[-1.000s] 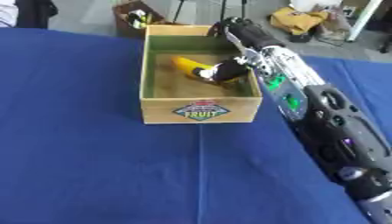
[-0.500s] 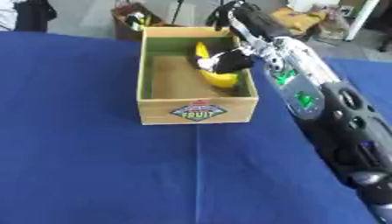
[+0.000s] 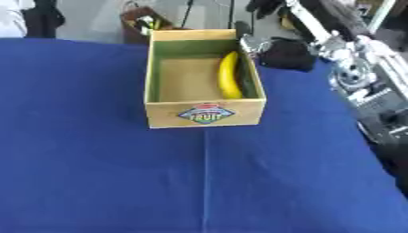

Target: Pick up objects on the table and place them in the box.

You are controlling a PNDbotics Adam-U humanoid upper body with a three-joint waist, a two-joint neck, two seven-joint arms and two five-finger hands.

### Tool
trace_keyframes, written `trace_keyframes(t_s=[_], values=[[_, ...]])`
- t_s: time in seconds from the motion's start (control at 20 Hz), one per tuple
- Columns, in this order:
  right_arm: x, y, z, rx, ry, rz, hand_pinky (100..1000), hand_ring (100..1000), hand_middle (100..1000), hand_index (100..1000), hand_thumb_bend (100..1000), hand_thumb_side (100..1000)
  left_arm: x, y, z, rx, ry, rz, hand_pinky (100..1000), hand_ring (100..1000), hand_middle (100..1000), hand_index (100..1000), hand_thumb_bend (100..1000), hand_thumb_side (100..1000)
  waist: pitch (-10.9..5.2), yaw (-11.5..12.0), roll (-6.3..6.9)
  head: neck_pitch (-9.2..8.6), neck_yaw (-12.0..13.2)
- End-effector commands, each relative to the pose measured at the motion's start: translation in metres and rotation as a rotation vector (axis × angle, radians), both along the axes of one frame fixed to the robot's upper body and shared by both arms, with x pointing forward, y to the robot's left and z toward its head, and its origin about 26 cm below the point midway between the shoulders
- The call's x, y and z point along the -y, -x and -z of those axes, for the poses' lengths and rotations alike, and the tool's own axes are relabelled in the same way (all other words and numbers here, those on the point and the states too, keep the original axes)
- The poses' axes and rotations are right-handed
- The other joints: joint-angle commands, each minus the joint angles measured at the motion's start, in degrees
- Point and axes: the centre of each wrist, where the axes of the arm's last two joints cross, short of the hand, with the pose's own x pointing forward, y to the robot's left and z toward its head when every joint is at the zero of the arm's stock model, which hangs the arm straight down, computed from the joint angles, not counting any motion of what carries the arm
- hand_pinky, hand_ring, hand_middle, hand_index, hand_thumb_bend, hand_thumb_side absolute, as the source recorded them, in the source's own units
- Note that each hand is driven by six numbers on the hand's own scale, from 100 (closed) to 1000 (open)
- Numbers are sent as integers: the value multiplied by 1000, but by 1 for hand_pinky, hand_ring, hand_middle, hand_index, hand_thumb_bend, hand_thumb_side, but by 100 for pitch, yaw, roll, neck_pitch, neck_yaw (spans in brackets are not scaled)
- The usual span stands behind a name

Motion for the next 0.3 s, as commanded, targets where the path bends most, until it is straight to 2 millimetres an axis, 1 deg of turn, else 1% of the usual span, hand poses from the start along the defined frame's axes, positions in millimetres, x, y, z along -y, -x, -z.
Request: trace_keyframes(t_s=[0.05,0.25,0.3], values=[[4,21,-13,64,-42,-16,705,703,584,743,100,639,-4,3,-5,23,4,-14,475,628,710,803,100,1000,-203,-62,50,90,103],[11,23,-9,78,-98,-39,705,702,584,743,100,643,-4,3,-4,20,7,-18,476,629,710,803,100,1000,-229,-124,80,128,154],[11,23,-9,78,-106,-42,706,694,581,743,100,679,-4,3,-4,20,7,-18,476,629,710,804,100,1000,-234,-141,94,138,176]])
